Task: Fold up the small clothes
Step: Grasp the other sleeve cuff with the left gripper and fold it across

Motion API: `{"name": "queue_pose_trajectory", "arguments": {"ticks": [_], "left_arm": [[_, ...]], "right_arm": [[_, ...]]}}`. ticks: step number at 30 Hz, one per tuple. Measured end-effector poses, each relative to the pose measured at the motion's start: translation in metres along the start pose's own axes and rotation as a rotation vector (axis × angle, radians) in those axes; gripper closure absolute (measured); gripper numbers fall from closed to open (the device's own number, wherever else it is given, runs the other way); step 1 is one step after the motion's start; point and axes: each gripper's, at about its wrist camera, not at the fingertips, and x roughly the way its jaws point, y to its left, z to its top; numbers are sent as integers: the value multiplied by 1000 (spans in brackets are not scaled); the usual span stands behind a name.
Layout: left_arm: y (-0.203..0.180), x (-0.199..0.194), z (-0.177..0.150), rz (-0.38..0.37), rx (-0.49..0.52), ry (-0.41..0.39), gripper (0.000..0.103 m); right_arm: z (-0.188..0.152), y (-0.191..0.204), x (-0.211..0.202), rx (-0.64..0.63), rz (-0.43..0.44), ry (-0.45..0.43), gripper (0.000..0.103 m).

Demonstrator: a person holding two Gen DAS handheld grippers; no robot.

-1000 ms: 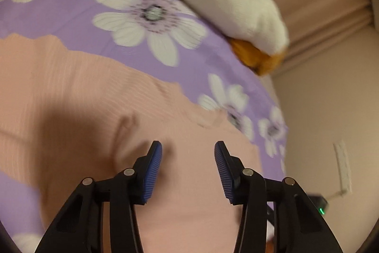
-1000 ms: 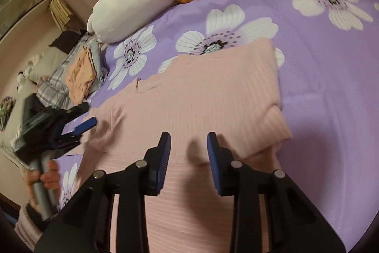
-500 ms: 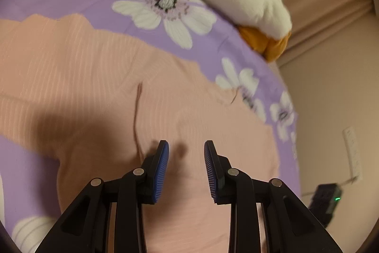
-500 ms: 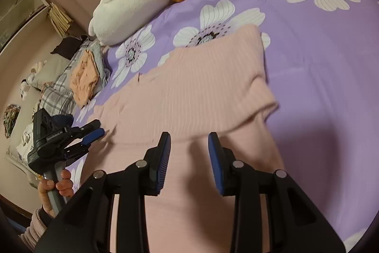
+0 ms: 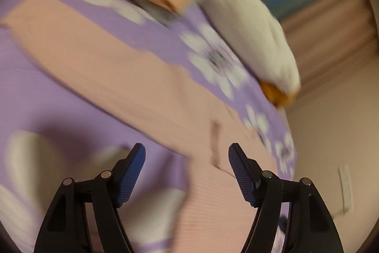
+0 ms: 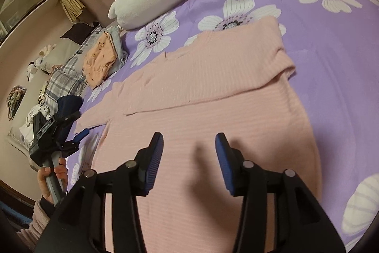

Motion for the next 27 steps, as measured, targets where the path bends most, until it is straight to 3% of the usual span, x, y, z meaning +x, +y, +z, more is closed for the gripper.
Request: {"name": "queue_pose_trajectory", "arguments": {"ticks": [4, 10, 16, 22, 24, 27], "left_arm": [[71, -37, 27, 13, -203, -130, 32], [139, -57, 46, -47, -410, -269, 32], [163, -48, 80, -70, -474, -315, 32], [161, -36, 108, 19, -464, -330, 32], [158, -31, 114, 62, -459, -329, 38], [152, -28, 116, 154, -430, -307, 76]], "right_arm": [[-6, 7, 7, 11, 0, 23, 56], [-4, 18, 18, -10, -16, 51, 56], [-1, 21, 23, -14, -36, 58, 56], [-1, 15, 27, -5, -61, 72, 56], [-1, 14, 27, -6, -68, 75, 56], [-2, 13, 27, -4, -65, 75, 56]]}}
